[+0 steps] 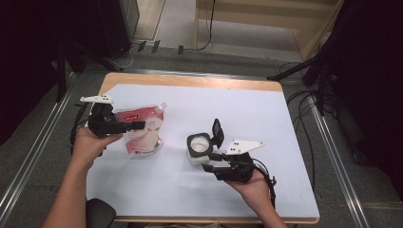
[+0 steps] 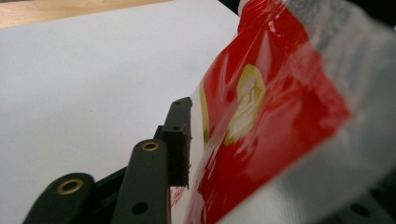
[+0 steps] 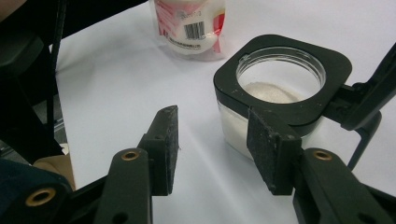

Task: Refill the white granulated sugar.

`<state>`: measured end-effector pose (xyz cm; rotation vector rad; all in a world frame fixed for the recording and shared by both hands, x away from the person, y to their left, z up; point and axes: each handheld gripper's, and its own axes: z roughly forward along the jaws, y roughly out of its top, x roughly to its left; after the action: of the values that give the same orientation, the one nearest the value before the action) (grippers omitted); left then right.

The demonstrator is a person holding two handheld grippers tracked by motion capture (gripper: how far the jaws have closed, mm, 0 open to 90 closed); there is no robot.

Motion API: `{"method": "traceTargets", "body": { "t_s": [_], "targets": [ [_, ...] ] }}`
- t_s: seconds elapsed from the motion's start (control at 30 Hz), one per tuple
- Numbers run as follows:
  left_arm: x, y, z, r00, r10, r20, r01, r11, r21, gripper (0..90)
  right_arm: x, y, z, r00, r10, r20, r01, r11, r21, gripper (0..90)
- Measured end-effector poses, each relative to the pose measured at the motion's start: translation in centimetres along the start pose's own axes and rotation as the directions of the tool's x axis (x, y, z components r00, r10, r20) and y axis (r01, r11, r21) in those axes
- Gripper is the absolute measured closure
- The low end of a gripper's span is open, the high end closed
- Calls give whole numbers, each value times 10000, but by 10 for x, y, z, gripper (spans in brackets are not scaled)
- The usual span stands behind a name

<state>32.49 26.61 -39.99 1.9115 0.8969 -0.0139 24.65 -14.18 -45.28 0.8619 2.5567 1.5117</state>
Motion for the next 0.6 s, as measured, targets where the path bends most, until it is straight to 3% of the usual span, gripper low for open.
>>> {"method": "traceTargets", "body": {
  "t_s": [0.6],
  "targets": [
    [1, -3, -14, 9986, 406, -334, -404, 9992, 43, 492, -2, -1, 3, 9999, -69, 118, 67, 9998, 186, 541]
  ]
}}
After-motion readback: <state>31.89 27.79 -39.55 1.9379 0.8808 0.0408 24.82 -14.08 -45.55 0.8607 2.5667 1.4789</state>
